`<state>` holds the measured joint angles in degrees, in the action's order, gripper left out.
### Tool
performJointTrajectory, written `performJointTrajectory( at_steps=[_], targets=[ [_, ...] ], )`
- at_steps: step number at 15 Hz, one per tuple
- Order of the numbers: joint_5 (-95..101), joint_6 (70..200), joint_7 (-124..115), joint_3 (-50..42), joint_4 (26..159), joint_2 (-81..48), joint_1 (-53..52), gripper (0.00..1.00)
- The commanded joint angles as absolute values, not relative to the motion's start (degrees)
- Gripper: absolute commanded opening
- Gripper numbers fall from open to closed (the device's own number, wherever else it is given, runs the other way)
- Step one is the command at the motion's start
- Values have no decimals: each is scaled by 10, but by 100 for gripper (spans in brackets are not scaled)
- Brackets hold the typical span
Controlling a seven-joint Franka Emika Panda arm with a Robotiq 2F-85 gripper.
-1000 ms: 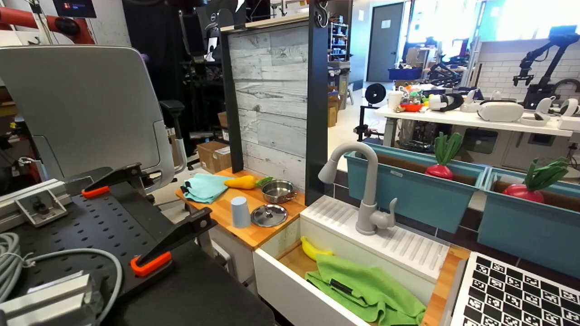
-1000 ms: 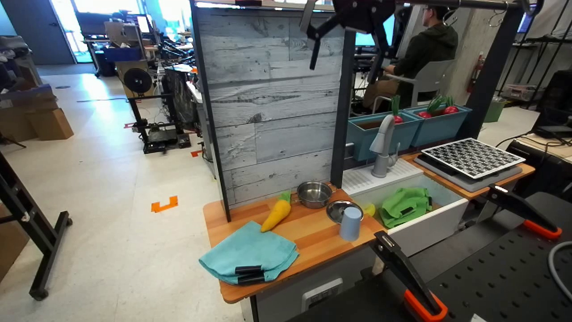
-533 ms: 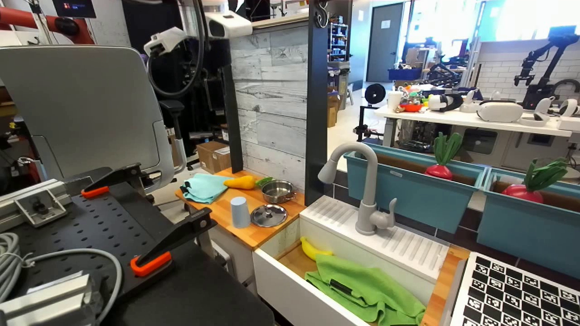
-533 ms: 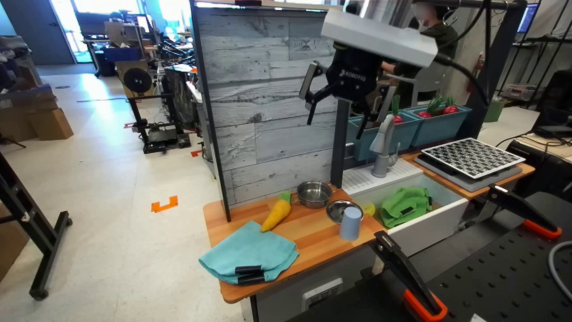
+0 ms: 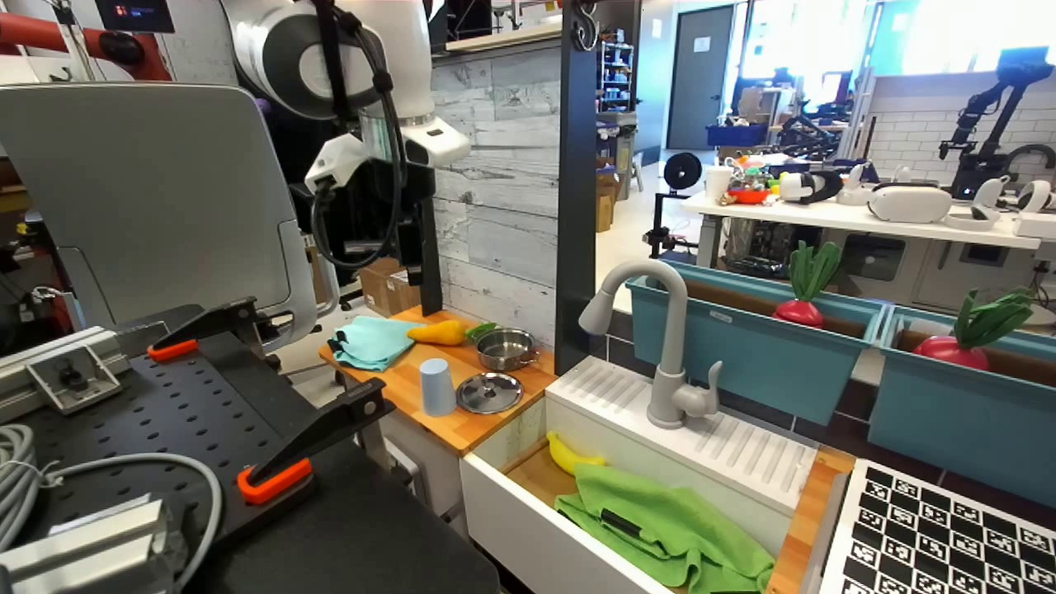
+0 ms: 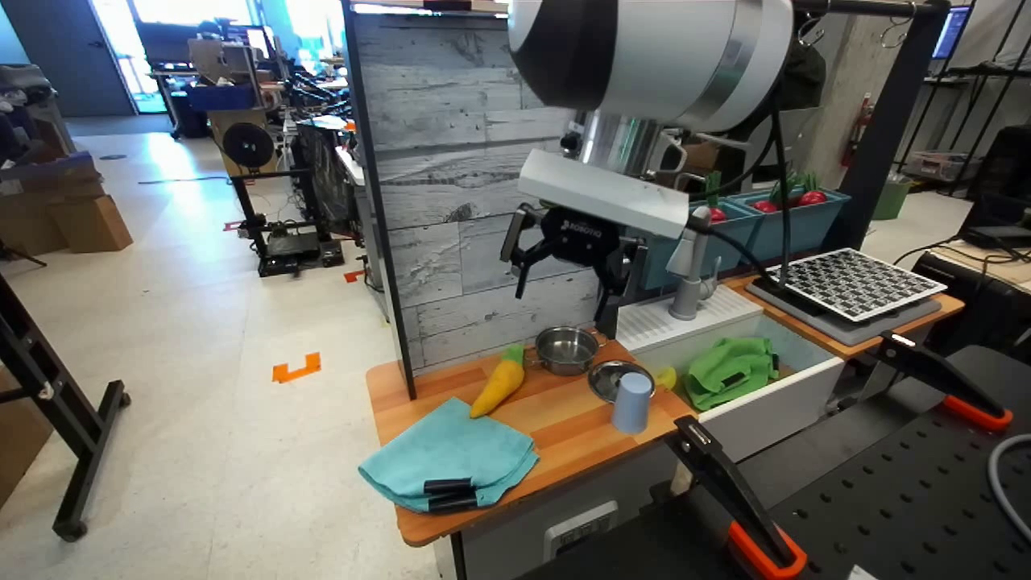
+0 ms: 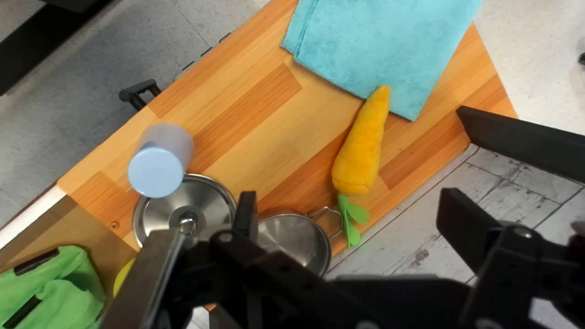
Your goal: Put the plush in the bowl, wipe the counter with the blue towel and move the faucet to the center
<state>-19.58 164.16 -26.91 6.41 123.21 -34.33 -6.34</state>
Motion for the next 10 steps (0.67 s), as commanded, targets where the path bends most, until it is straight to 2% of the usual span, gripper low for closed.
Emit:
performJointTrajectory(
  at_steps=[1, 10],
  targets=[
    [-204, 1653, -296, 44, 1152, -428, -94, 100],
    [-192, 1626, -392, -17, 1000, -572, -165, 100]
  ],
)
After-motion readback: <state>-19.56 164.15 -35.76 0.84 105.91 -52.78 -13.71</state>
